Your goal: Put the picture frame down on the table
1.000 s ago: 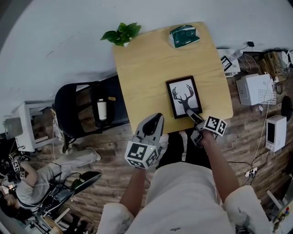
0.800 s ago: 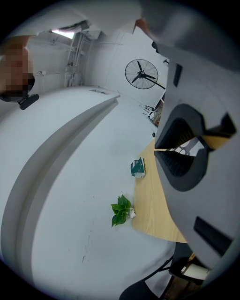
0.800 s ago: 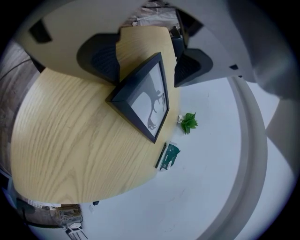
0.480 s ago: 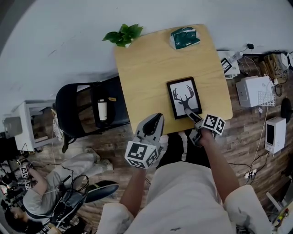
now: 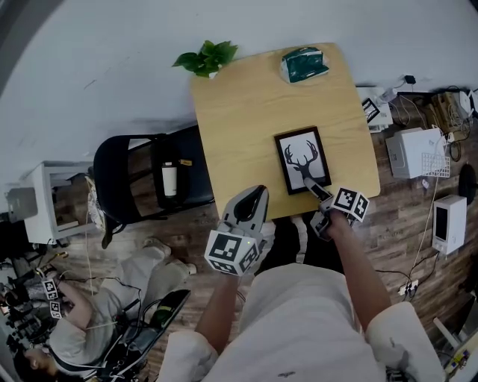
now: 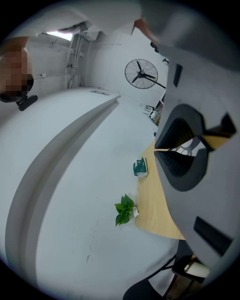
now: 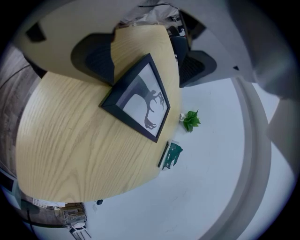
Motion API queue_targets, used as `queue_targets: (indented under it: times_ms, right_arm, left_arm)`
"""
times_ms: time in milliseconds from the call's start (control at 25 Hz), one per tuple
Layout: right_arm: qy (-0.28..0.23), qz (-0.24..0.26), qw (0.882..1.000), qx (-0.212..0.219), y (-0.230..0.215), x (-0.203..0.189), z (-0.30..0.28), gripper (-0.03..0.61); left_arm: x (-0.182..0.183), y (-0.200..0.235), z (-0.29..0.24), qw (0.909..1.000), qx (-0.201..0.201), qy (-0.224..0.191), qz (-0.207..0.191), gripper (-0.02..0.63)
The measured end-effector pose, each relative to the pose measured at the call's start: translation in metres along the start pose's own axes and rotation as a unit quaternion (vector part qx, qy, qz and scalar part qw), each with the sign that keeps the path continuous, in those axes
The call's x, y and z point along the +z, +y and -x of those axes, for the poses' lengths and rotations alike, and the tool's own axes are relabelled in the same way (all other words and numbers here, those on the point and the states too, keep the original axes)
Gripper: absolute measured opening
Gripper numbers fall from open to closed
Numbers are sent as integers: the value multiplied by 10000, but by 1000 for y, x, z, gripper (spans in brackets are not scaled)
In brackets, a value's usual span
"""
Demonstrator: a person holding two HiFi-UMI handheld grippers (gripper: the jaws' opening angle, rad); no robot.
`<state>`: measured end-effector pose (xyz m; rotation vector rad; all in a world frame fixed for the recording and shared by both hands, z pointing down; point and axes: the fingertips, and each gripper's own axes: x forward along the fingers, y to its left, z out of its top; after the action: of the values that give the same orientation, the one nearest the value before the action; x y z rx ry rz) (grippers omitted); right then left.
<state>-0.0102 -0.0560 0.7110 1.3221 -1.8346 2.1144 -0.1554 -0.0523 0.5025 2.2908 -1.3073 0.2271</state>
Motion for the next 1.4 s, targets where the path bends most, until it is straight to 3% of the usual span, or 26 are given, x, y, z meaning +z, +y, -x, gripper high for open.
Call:
queue_targets:
  times_ms: [400, 760, 1000, 1400]
  right_arm:
    - [-174, -217, 9994, 202, 1, 1, 8, 419]
    - [-341, 196, 9965, 738, 37, 12, 29, 410]
    - [-454, 510, 9896, 1262, 64, 24, 52, 307]
    - [-445, 1756, 9686, 1705, 105, 50, 95, 206]
  left_arm:
    - [1, -2, 4, 10000, -14, -42, -46, 15]
    - [5, -16, 6, 9997, -100, -69, -209, 15]
    - [13, -26, 7, 9995, -20, -185, -271, 15]
    - [31, -57, 3, 9985, 215, -348, -372, 15]
